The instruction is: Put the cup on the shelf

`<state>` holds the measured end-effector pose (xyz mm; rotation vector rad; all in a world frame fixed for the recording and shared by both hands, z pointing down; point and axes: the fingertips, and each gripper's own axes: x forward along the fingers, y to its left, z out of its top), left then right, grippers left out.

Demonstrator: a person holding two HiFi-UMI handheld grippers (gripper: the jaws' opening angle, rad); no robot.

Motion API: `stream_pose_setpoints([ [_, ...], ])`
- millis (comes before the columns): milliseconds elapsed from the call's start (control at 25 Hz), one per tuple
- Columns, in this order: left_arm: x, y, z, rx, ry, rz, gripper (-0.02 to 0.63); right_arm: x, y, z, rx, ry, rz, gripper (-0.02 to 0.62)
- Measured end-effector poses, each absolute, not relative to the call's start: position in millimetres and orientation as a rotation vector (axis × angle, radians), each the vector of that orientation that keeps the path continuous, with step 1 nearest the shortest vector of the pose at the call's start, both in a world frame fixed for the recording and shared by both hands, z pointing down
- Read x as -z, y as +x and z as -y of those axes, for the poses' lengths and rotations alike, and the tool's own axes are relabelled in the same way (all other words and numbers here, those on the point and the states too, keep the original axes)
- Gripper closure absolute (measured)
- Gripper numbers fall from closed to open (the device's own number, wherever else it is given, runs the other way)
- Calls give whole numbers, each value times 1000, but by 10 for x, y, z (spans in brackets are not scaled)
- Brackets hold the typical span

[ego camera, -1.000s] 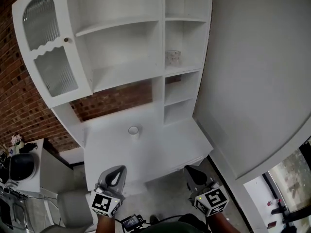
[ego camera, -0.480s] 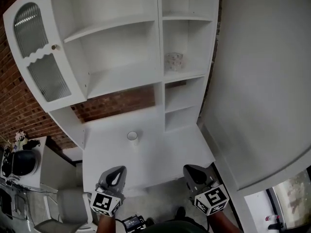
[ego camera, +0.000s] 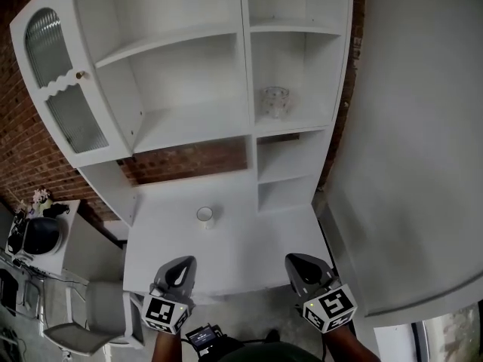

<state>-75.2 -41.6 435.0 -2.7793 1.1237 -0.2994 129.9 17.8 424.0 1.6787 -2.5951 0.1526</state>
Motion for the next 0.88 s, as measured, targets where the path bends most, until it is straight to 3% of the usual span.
stream_pose_setpoints([
  [880, -4551, -702, 1700, 276, -2825, -1065, 603, -4272, 1231, 892, -159, 1736, 2530, 589],
])
